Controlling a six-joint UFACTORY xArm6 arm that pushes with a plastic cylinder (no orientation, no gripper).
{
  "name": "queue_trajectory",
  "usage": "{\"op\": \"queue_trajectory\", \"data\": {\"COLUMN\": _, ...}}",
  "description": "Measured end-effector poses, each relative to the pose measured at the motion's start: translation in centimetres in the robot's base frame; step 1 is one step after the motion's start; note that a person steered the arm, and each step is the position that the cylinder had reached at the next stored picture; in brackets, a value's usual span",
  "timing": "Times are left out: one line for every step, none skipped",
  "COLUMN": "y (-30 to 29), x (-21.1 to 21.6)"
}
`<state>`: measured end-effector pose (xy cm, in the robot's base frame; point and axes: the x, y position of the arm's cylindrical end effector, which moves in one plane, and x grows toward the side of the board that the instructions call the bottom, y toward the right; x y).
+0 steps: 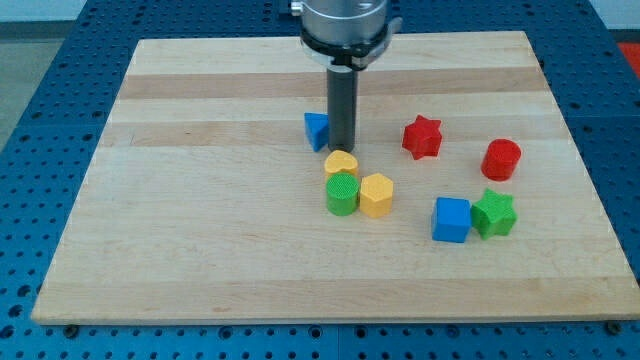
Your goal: Place the arm below the red star
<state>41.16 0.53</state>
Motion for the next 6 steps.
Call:
{"op": "queue_trajectory", "data": {"y": 3.7, "x": 0.1}}
{"op": "queue_trajectory", "data": {"y": 7.9, "x": 0.8}}
{"op": "queue_trajectory", "data": {"y": 10.6, "x": 3.5}}
{"op": "queue_trajectory", "data": {"y": 13.1, "x": 3.9}}
{"op": "queue_trajectory", "data": {"y": 14.1, "x": 4.9}}
{"op": "queue_trajectory", "data": {"y": 9.2, "x": 7.0}}
